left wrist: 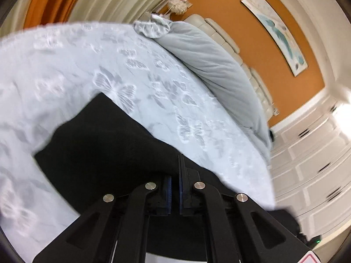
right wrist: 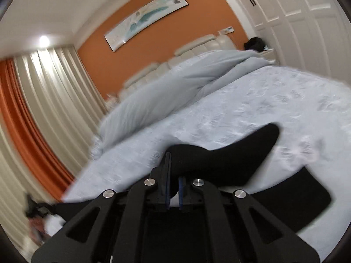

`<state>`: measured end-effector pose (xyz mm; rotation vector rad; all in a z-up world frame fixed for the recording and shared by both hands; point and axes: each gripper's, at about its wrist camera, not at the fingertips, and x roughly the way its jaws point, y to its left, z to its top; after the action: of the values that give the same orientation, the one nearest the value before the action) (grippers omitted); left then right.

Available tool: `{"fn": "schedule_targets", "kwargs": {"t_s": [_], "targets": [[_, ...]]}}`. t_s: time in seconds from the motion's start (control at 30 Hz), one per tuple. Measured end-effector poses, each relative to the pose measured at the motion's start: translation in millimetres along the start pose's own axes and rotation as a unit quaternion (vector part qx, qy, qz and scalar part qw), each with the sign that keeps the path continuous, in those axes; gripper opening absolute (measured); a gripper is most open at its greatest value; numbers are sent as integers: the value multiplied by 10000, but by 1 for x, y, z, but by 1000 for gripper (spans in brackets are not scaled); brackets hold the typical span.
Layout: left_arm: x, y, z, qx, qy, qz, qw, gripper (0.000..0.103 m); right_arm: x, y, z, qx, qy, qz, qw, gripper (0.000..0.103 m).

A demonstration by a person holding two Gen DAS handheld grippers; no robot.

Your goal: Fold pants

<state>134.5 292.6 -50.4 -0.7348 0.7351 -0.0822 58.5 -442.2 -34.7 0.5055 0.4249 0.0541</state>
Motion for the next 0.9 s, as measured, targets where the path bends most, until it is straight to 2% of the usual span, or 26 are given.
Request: {"fn": "schedule_targets", "kwargs": {"t_s": [0.07, 0.1, 0.13, 0.2, 0.3, 0.4, 0.43, 0.47, 0.53, 0.63, 0.7, 0.73, 0.77, 0.83, 0.9], "targets": [[17, 21, -9, -288, 502, 141, 9982, 3, 22, -48, -33, 609, 835, -452, 9936, 4], [24, 31, -14, -469, 734, 130, 9961, 3, 37, -75, -59, 996, 1449, -736, 9817, 4], [33, 42, -22, -717, 1026, 189, 9920, 3, 44, -83, -72, 1044, 1736, -924, 9749, 4], [40, 50, -32, -788, 1217, 369, 9887, 3, 51, -81, -87, 858, 2057, -1048, 9692, 4], [37, 43, -35, -539, 1142, 538, 9905, 3, 46, -68, -86, 781, 1996, -926, 9724, 8], [38, 39, -34, -543, 1094, 607, 9907, 3, 39, -79, -76, 1317, 1865, -668, 9713, 11], [38, 38, -35, -566, 1099, 636, 9903, 3, 40, -87, -73, 1562, 1825, -579, 9690, 17], [41, 39, -35, -591, 1102, 687, 9898, 3, 41, -92, -70, 1714, 1797, -526, 9673, 36], [45, 42, -34, -683, 1115, 744, 9886, 3, 45, -107, -72, 2188, 1714, -397, 9598, 54], [48, 45, -33, -812, 1096, 755, 9878, 3, 50, -113, -67, 2672, 1501, -96, 9518, 56], [48, 44, -34, -706, 1101, 869, 9876, 4, 49, -109, -61, 2668, 1419, 48, 9532, 56], [44, 45, -37, -639, 1095, 946, 9874, 4, 47, -104, -56, 2599, 1329, 162, 9563, 59], [46, 43, -36, -537, 1105, 1057, 9868, 4, 46, -103, -53, 2582, 1267, 220, 9575, 68], [50, 42, -36, -472, 1126, 1132, 9860, 4, 48, -100, -48, 2567, 1153, 349, 9589, 77], [53, 42, -36, -433, 1150, 1195, 9852, 4, 54, -104, -48, 2560, 1146, 218, 9596, 77]]}}
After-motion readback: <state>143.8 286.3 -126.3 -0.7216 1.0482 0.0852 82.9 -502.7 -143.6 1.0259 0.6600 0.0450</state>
